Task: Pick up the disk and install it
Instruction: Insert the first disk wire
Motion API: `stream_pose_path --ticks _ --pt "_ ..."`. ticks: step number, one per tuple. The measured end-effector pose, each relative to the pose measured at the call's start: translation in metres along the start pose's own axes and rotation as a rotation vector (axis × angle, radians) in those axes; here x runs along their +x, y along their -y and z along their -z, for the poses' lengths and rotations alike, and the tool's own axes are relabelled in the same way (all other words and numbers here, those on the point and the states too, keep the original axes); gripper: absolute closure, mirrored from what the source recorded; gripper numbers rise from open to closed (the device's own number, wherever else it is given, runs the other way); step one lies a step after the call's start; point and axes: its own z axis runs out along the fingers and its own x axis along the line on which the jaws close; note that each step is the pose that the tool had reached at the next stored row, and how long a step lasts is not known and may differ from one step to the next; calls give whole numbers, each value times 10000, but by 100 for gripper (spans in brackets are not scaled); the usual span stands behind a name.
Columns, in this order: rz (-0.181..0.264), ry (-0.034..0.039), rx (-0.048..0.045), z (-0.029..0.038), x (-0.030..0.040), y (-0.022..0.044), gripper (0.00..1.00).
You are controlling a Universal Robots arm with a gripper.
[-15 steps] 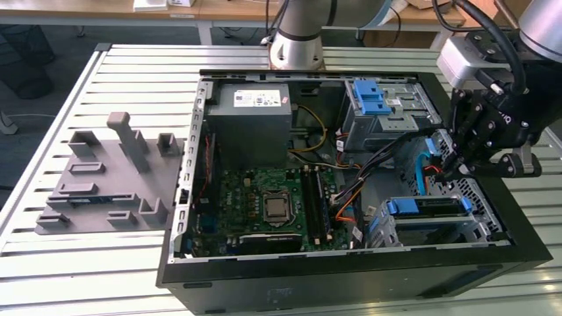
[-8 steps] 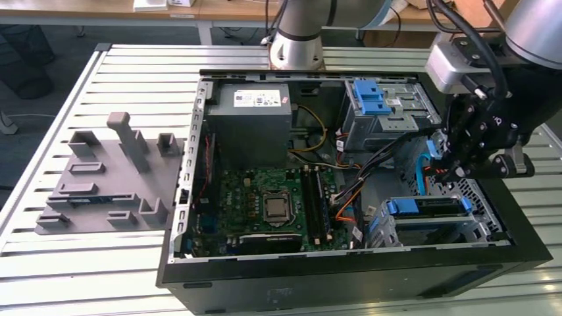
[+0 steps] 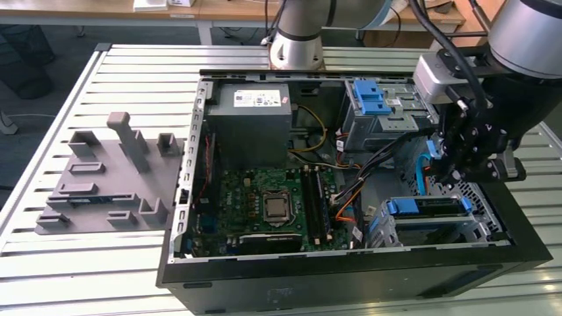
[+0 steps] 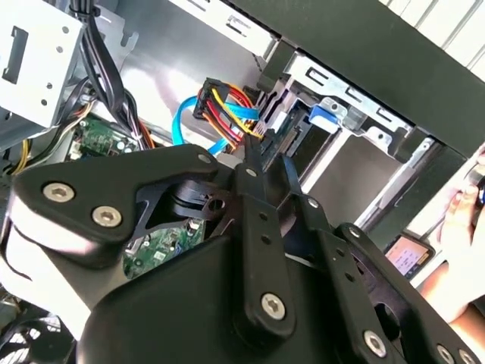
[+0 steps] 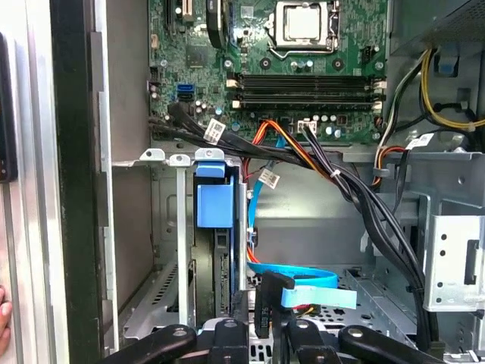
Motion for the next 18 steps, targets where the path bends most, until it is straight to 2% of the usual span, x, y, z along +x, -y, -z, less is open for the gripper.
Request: stream_pose_path --ticks 1,2,4,5,9,12,13,18 --pt "-1 0 20 -13 0 -2 75" --pt "-1 0 34 -28 0 -4 81" --pt "-2 0 44 -50 0 -6 81" --pt "-3 -2 44 -49 0 -6 84" --pt "-10 -2 22 -51 0 -1 84" --pt "-30 -7 -141 -52 0 19 84" --pt "-41 -12 -308 -54 -1 40 84" --pt "-45 -16 -539 -64 -2 126 84"
